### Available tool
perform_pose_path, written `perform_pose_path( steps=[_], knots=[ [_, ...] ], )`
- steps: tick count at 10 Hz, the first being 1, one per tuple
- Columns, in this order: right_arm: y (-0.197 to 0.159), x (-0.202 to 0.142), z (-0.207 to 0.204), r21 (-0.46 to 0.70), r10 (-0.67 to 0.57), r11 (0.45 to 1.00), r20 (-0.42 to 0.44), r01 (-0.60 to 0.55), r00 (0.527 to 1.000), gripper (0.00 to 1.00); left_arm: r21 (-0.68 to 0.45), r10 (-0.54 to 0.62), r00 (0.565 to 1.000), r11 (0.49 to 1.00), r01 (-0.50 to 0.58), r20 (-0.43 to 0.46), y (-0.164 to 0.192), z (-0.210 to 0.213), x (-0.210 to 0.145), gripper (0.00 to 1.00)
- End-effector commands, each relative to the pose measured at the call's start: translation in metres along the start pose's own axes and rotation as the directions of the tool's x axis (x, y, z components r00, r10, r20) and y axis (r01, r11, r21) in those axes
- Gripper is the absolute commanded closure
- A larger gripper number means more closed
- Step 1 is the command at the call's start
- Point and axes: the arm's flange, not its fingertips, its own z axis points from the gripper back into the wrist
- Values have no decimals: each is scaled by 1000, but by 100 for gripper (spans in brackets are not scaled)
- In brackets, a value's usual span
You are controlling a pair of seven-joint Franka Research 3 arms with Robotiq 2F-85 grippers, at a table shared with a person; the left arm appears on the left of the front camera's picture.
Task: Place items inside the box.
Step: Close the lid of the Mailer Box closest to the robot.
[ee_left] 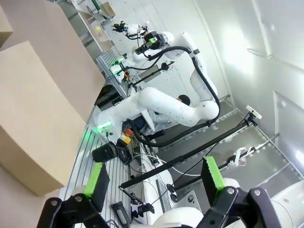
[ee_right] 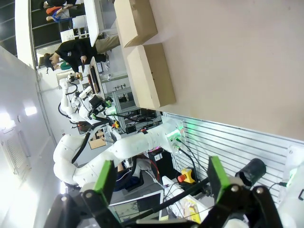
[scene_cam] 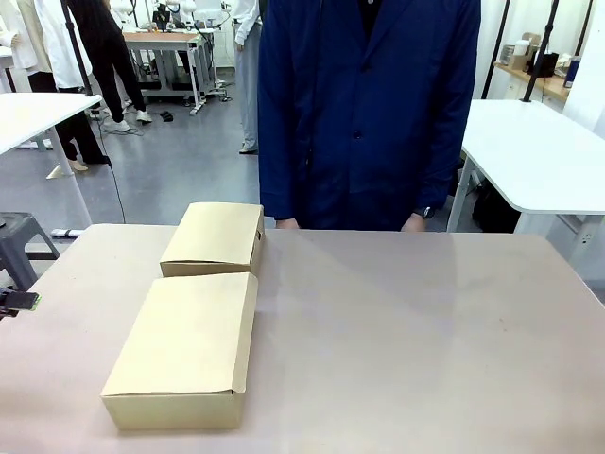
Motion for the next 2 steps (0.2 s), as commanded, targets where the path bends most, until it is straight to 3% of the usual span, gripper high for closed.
perform_pose_path(
  steps=[1,2],
  knots=[
    [1,1,2,16,24,1000,0,-24,1000,0,-3,-9,1000,1000,9,6,-3,-1,2,0],
    [1,1,2,16,24,1000,0,-24,1000,0,-3,-9,1000,1000,9,6,-3,-1,2,0]
  ],
)
